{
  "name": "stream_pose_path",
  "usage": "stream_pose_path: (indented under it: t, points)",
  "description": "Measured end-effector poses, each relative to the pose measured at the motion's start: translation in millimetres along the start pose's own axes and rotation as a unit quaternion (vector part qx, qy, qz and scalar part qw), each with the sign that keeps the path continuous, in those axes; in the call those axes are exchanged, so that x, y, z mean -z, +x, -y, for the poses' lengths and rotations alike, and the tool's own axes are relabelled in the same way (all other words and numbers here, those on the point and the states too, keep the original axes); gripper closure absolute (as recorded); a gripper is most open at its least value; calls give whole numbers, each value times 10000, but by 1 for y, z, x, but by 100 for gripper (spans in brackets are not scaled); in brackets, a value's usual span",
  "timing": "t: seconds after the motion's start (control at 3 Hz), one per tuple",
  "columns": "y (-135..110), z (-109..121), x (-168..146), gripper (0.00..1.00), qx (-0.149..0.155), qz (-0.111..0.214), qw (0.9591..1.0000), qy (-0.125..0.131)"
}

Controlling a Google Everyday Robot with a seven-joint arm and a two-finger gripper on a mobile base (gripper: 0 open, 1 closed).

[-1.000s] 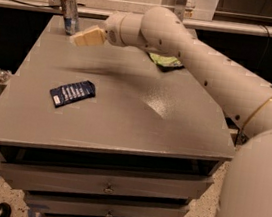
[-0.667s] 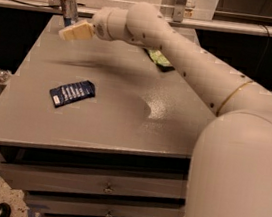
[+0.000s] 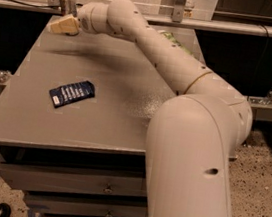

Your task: Pick redbull can

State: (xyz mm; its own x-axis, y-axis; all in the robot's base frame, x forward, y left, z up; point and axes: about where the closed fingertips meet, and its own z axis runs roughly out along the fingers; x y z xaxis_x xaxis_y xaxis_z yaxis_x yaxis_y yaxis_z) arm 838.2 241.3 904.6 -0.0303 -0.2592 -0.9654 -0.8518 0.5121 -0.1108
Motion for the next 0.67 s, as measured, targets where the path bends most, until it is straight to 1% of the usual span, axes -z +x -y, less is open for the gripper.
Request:
stream_pose_path:
  t: [0.33,0.67]
  points:
    - [7,9,-20,0,-45,-20,10000,46]
    - [17,26,-35,13,-212,14,9997,151]
